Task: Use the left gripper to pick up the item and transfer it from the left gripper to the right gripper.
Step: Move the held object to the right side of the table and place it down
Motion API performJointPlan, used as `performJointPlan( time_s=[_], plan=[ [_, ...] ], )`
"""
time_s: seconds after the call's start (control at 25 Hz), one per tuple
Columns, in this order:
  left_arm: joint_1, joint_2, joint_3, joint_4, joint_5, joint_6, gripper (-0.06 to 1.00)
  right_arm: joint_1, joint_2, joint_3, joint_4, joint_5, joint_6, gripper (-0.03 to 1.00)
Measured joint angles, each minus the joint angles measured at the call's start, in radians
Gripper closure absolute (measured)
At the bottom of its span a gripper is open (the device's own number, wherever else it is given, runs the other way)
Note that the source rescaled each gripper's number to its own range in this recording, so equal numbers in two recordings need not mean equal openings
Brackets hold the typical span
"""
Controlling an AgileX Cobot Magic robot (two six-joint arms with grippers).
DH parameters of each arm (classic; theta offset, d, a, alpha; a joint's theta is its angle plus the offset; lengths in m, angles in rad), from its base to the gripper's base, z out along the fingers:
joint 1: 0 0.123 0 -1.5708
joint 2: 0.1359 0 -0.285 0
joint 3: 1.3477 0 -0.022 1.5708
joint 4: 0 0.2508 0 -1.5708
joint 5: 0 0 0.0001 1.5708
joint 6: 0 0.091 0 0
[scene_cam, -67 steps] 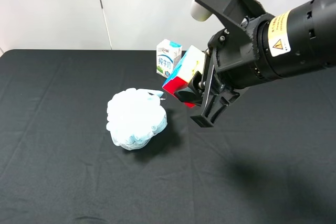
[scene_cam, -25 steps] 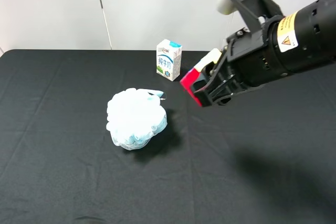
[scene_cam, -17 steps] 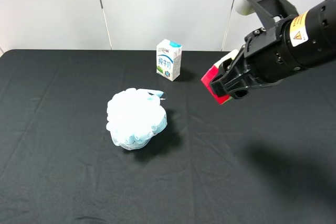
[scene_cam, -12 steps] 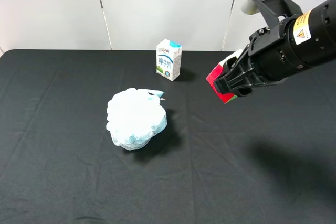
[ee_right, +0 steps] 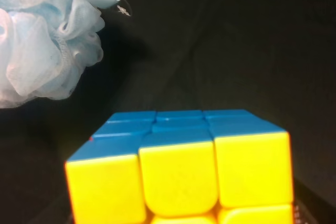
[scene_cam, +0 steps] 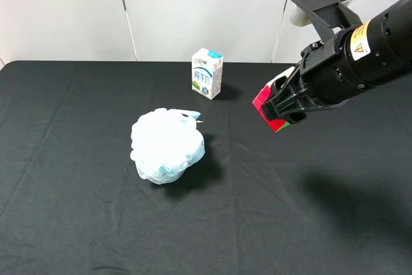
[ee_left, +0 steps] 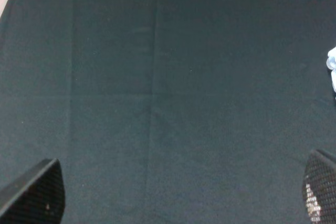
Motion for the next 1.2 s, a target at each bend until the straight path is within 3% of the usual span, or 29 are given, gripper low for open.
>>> performJointPlan(
  time_s=[0.16, 0.28, 0.4, 0.96, 1.2],
  plan=[
    [0.000, 0.000, 0.000, 0.000, 0.000, -0.005, 0.17, 0.000, 0.000, 0.000, 0.000, 0.000, 0.000, 0.97],
    [0.000, 0.000, 0.000, 0.000, 0.000, -0.007, 0.03, 0.000, 0.000, 0.000, 0.000, 0.000, 0.000, 0.97],
    [0.000, 0.000, 0.000, 0.000, 0.000, -0.008, -0.03, 0.000, 0.000, 0.000, -0.002, 0.000, 0.000, 0.97],
    [0.000, 0.000, 0.000, 0.000, 0.001, -0.008, -0.05, -0.001, 0.090, -0.001, -0.005, -0.001, 0.000, 0.97],
    [0.000, 0.000, 0.000, -0.001, 0.001, -0.008, -0.05, -0.107, 0.191, -0.001, -0.002, -0.002, 0.017, 0.97]
  ],
)
